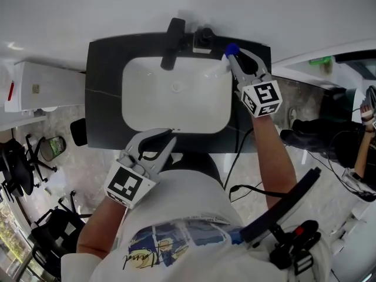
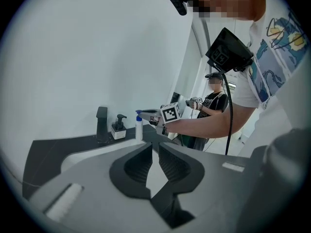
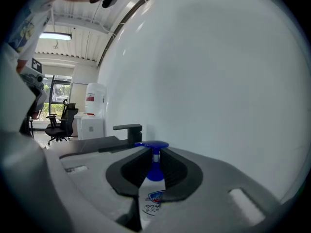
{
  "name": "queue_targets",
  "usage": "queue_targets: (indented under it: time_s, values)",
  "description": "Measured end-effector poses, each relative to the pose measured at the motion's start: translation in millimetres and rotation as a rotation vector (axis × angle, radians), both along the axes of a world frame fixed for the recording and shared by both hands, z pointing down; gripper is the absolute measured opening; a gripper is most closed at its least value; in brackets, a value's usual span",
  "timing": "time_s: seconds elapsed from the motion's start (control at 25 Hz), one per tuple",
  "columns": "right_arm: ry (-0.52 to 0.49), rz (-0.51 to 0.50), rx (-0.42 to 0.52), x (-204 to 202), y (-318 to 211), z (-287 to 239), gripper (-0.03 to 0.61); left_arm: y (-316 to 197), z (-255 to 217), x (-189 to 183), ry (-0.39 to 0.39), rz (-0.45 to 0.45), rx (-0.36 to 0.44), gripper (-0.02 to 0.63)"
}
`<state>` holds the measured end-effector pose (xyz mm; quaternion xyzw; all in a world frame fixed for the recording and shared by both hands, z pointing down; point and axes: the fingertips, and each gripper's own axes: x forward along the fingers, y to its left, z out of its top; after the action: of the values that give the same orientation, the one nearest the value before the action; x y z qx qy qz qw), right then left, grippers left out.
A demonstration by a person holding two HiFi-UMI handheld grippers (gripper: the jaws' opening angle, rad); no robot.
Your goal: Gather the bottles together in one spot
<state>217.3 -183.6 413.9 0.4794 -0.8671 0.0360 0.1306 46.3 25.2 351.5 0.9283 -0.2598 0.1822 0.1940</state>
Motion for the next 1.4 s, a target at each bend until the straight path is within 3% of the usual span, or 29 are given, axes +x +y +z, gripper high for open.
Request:
queue_targets:
  time_s: [0.16, 0.52, 1.0, 1.4]
  values:
    - [-0.028, 0.032, -0.003, 27.3, -33.6, 17.9, 0.048, -12.8, 17.5, 17.3, -0.034, -0.003, 0.003, 0.044]
    - [-0.062, 0.004, 0.027, 24.0, -75.5, 18.8, 0.048, -30.4, 9.5, 20.1, -0.042, -0.101, -0.031, 0.044]
    - [-0.136, -0.016, 0.078, 18.8, -69.9, 9.9, 0.048, -27.7, 4.0, 13.2, -0.046, -0.131, -0.035, 0.043]
    - [-0.114, -0.048, 0.127, 11.8, -54.5, 9.2, 0.052, -26.1, 4.9, 19.0, -0.043, -0.115, -0.041, 0.043]
